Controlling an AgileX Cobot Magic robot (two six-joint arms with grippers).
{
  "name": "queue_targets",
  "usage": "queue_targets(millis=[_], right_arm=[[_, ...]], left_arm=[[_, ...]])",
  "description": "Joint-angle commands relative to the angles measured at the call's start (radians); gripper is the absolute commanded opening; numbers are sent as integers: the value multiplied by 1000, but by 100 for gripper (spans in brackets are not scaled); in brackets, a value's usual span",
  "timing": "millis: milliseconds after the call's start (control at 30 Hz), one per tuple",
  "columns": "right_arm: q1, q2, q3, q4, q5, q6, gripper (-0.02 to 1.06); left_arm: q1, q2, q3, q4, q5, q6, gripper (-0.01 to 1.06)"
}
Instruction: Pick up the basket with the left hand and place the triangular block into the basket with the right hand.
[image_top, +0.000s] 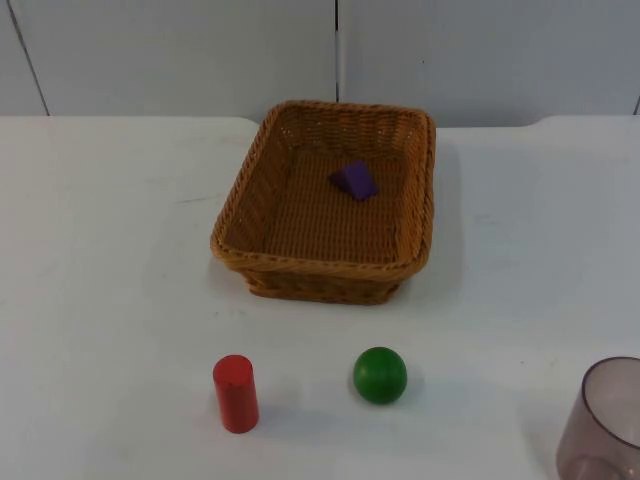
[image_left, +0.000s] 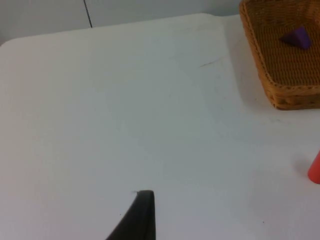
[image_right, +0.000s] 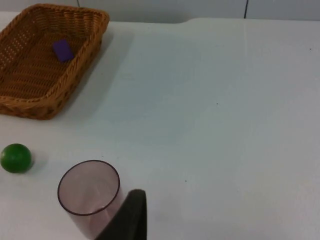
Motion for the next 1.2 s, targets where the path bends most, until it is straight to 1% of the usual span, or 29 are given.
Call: queue_targets(millis=[0, 633, 767, 800, 933, 967, 1133, 1167], right_arm=[[10, -4, 7, -2, -6, -1, 105], [8, -4, 7, -2, -6, -1, 105], [8, -4, 7, -2, -6, -1, 105], [8, -4, 7, -2, -6, -1, 105], [8, -4, 7, -2, -6, -1, 105], [8, -4, 7, -2, -6, -1, 105], [8, -4, 7, -2, -6, -1, 105], [8, -4, 7, -2, -6, -1, 105]], left_arm=[[-2, -5, 4, -3, 0, 13, 102], [0, -5, 4, 13, 0, 13, 102], [80, -5, 4, 15, 0, 13, 102], [80, -5, 4, 15, 0, 13, 102], [189, -5, 4, 15, 0, 13, 102], [189, -5, 4, 15, 0, 13, 102], [274, -5, 4, 15, 0, 13, 102], [274, -5, 4, 15, 0, 13, 102]])
